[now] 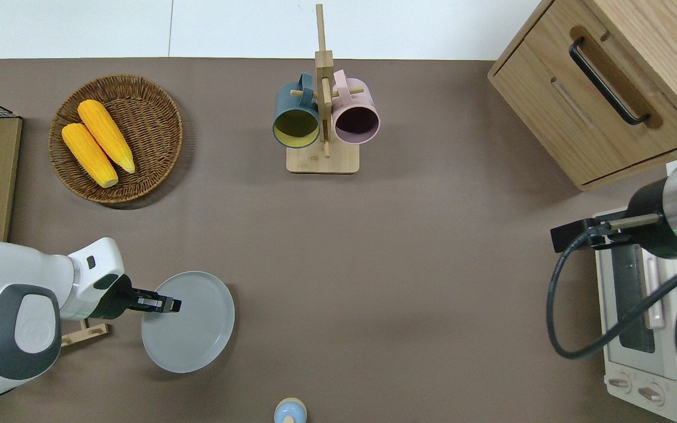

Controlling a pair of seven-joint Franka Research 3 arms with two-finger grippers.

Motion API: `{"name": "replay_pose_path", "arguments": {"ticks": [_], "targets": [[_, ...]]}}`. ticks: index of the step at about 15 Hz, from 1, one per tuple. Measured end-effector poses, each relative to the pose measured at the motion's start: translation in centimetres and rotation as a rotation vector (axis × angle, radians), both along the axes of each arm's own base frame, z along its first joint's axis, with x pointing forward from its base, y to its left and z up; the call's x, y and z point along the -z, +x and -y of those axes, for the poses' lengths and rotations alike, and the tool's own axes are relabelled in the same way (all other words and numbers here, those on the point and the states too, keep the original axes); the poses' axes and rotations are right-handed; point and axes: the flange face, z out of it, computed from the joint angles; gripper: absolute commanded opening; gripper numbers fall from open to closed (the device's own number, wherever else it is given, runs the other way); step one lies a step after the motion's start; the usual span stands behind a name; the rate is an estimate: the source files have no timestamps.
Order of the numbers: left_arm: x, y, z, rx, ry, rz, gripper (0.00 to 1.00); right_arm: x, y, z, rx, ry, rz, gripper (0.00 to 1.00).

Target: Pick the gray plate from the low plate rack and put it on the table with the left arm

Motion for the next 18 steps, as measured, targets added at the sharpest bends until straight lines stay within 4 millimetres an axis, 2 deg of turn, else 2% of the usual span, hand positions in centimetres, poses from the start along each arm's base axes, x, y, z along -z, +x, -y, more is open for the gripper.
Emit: {"name": "replay_pose_path", "arguments": {"ticks": [1, 2, 4, 5, 8, 14, 18], "targets": [[0.1, 0.0, 0.0, 0.007, 0.000, 0.004, 0.17, 0.0, 0.0, 0.0, 0.000, 0.000, 0.000, 0.990], [0.2, 0.1, 0.0, 0.013, -0.001, 0.008, 0.21, 0.0, 0.0, 0.0, 0.000, 0.000, 0.000, 0.990], [0.5, 0.1, -0.1, 0.020, -0.001, 0.010, 0.39, 0.0, 0.0, 0.0, 0.000, 0.000, 0.000, 0.990], [0.5, 0.2, -0.1, 0.021, -0.001, 0.010, 0.51, 0.0, 0.0, 0.0, 0.000, 0.000, 0.000, 0.987], [0.6, 0.2, 0.0, 0.025, -0.001, 0.014, 0.98, 0.0, 0.0, 0.0, 0.000, 0.000, 0.000, 0.990], [0.2, 0.6, 0.0, 0.027, 0.004, 0.039, 0.99, 0.0, 0.0, 0.0, 0.000, 0.000, 0.000, 0.990], [-1.4, 1.7, -0.3, 0.021, 0.008, 0.078, 0.99, 0.0, 0.0, 0.0, 0.000, 0.000, 0.000, 0.990]]}}
